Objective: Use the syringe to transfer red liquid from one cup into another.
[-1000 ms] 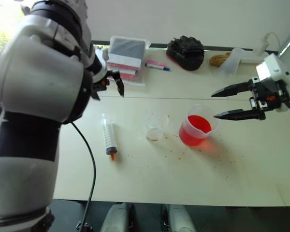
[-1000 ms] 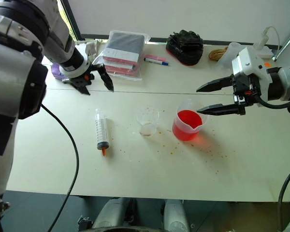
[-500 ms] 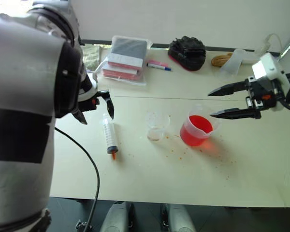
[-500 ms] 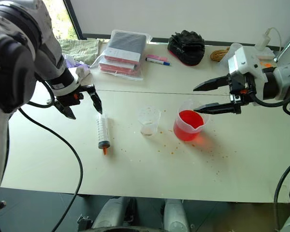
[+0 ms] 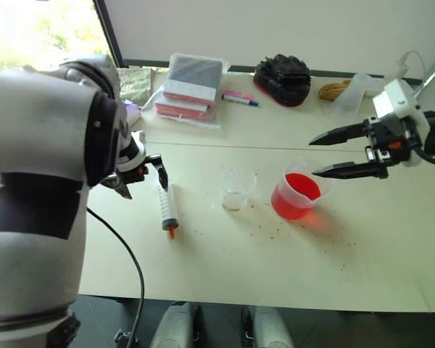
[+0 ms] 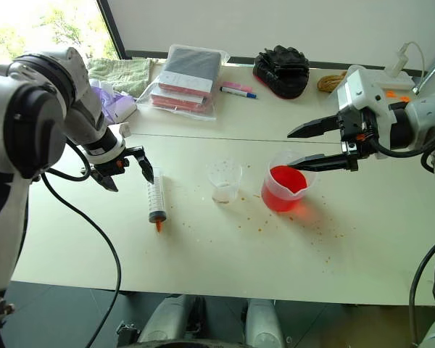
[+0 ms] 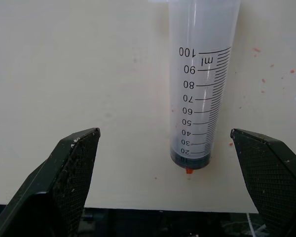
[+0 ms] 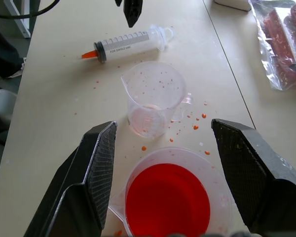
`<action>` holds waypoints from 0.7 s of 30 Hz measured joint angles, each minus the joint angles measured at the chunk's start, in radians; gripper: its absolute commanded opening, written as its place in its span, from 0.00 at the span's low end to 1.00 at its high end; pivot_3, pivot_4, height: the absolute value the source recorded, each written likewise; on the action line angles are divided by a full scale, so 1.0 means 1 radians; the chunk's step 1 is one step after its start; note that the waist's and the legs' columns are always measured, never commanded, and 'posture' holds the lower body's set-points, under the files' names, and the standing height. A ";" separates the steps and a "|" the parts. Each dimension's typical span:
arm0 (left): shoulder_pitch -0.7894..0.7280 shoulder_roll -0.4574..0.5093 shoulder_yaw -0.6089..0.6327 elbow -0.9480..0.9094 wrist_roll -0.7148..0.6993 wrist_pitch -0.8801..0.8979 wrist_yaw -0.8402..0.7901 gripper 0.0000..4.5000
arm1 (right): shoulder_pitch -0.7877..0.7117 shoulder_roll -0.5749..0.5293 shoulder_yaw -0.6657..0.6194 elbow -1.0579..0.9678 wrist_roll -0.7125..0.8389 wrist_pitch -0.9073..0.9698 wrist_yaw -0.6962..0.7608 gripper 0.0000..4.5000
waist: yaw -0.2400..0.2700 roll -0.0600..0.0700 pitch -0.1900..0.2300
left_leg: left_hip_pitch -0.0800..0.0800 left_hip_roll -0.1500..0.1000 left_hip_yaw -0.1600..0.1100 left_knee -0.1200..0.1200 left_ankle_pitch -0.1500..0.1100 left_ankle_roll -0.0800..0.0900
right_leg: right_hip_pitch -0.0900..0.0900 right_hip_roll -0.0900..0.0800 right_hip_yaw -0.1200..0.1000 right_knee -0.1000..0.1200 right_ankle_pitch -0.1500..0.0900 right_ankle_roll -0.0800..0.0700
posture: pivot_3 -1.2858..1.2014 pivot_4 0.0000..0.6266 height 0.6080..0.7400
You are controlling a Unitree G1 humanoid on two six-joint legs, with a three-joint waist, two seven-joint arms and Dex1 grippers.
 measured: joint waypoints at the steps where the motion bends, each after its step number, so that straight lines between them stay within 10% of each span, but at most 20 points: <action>1: 0.008 0.000 0.011 0.000 0.002 -0.008 0.003 0.99 | 0.002 -0.003 -0.002 0.000 0.002 0.007 -0.003 0.71 | 0.000 0.000 0.000 | 0.000 0.000 0.000 0.000 0.000 0.000 | 0.000 0.000 0.000 0.000 0.000 0.000 | 0.52 0.24 1.00; 21: 0.166 -0.015 0.141 -0.035 0.051 -0.154 0.032 0.99 | 0.030 -0.060 -0.120 -0.138 0.097 0.153 -0.086 0.71 | 0.000 0.000 0.000 | 0.002 -0.001 0.000 0.001 0.000 0.000 | -0.001 0.000 0.000 0.007 0.000 0.000 | 0.52 0.24 1.00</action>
